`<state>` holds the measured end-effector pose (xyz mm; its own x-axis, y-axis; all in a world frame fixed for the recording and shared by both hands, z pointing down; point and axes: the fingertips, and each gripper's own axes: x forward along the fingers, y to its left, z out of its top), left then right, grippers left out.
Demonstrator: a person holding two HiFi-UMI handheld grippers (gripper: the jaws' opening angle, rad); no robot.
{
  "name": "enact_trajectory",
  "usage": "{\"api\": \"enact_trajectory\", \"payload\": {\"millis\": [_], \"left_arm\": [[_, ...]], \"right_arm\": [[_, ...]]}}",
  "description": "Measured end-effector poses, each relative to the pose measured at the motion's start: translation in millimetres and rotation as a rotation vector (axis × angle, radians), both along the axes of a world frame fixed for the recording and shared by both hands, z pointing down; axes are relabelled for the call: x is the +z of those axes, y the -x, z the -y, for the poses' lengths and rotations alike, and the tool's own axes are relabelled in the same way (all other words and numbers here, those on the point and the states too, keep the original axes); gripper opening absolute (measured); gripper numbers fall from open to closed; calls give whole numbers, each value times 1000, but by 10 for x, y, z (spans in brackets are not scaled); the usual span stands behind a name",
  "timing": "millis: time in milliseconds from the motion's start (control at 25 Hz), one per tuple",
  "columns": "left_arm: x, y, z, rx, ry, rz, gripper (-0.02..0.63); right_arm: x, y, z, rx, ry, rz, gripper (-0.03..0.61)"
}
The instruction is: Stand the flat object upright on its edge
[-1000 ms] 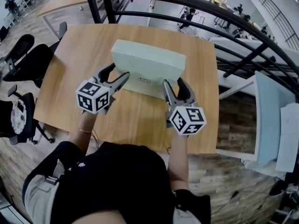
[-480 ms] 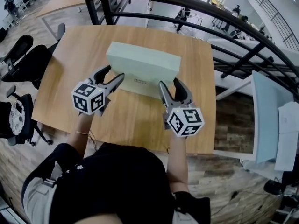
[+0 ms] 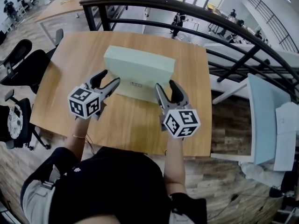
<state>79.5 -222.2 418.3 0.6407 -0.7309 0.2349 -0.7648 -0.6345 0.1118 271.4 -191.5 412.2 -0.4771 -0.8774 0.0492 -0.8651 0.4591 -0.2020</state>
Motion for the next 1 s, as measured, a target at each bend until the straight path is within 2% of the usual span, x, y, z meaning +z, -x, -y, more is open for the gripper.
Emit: {"api": "enact_trajectory", "payload": {"millis": [240,360,720,1000], "left_arm": [[-66,-2,-145,-3,-25,-35,276],[-74,-21,-226,10,-37,-44,265],[-123,-79,-327,41,-64,-57,64],[-111,-96,-335,56,-63,-50,41]], "right_arm": [[-36,-59,-145,30,-28,25,228],[-24,-62,-227,35,-33,34,166],[-75,-81,-371,42,-46,57,60],[-38,-59,-424,44,-19,39,37]]}}
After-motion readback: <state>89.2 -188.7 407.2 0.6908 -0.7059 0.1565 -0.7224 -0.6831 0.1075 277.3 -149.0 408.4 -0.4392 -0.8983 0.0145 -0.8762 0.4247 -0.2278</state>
